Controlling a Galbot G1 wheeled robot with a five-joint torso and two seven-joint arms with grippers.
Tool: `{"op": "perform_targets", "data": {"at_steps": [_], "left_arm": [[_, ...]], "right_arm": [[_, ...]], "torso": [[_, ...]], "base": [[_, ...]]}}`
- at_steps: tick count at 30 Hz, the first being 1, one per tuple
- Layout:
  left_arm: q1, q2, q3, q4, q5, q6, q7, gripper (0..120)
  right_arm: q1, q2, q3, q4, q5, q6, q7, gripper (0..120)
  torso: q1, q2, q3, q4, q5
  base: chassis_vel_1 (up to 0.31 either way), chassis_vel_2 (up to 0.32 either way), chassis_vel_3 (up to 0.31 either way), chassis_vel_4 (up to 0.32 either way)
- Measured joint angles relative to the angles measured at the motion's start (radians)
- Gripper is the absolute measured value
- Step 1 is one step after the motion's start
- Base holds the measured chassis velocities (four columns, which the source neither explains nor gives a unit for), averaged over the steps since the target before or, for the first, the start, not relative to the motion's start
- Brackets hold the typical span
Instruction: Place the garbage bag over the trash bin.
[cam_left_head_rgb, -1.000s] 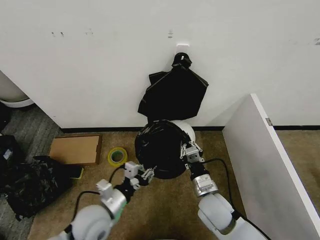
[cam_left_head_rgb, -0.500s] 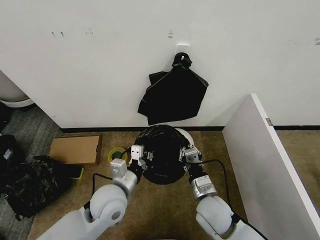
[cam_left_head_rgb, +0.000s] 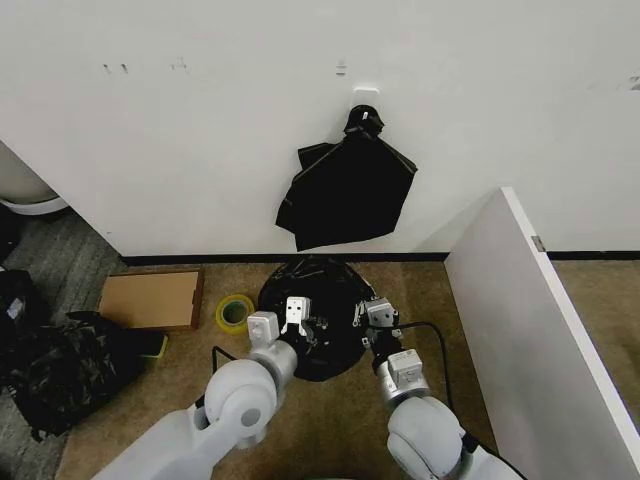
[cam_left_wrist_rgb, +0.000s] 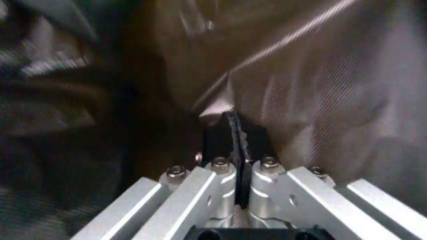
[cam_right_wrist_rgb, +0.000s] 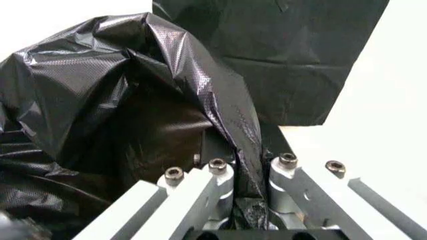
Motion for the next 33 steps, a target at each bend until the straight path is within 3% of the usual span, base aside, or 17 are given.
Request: {"op": "perform_targets", "data": {"at_steps": [13, 17, 33], "left_arm": [[-0.070, -0.099, 0.038, 0.118, -0.023, 0.025, -0.007, 0], [-0.101, -0.147, 0.064, 0.199, 0.020, 0.025, -0.003, 0], [-0.117, -0.162, 0.047, 0.300, 0.127, 0.004, 0.061, 0]], "right_arm": [[0.002, -0.013, 0.002, 0.019, 0.024, 0.017, -0.037, 1], [-0.002, -0.014, -0.002, 0.043, 0.050, 0.014, -0.040, 1], [-0.038, -0.030, -0.006, 0.117, 0.086, 0.012, -0.083, 1]], "torso": [[0.000, 0.000, 0.000, 0.0001, 0.0002], [0.000, 0.000, 0.000, 0.0000, 0.0003], [0.000, 0.000, 0.000, 0.0000, 0.0001]], "base": [[0.000, 0.000, 0.000, 0.000], [0.000, 0.000, 0.000, 0.000], [0.000, 0.000, 0.000, 0.000]]}}
